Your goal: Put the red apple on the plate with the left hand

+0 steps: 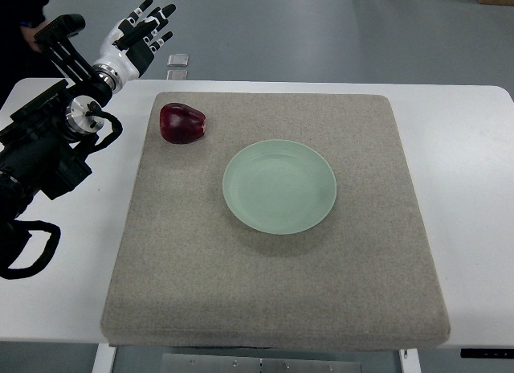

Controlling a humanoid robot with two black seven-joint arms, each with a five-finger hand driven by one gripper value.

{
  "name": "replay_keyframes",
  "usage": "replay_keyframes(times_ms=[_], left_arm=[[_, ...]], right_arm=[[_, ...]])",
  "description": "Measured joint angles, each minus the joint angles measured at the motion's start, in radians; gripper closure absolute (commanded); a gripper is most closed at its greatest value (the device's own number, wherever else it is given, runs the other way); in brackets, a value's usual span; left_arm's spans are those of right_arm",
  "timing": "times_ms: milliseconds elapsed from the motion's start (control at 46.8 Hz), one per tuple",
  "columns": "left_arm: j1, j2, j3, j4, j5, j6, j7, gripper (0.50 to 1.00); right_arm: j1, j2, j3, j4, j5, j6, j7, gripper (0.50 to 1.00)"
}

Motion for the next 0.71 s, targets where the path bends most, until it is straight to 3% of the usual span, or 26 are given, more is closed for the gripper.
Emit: replay_keyframes(times_ms=[705], left_arm=[[0.0,0.002,0.006,0.0,0.009,0.002,-0.001,0.501]], right_arm=[[0.0,0.0,0.0,0.0,0.0,0.0,0.0,0.536]])
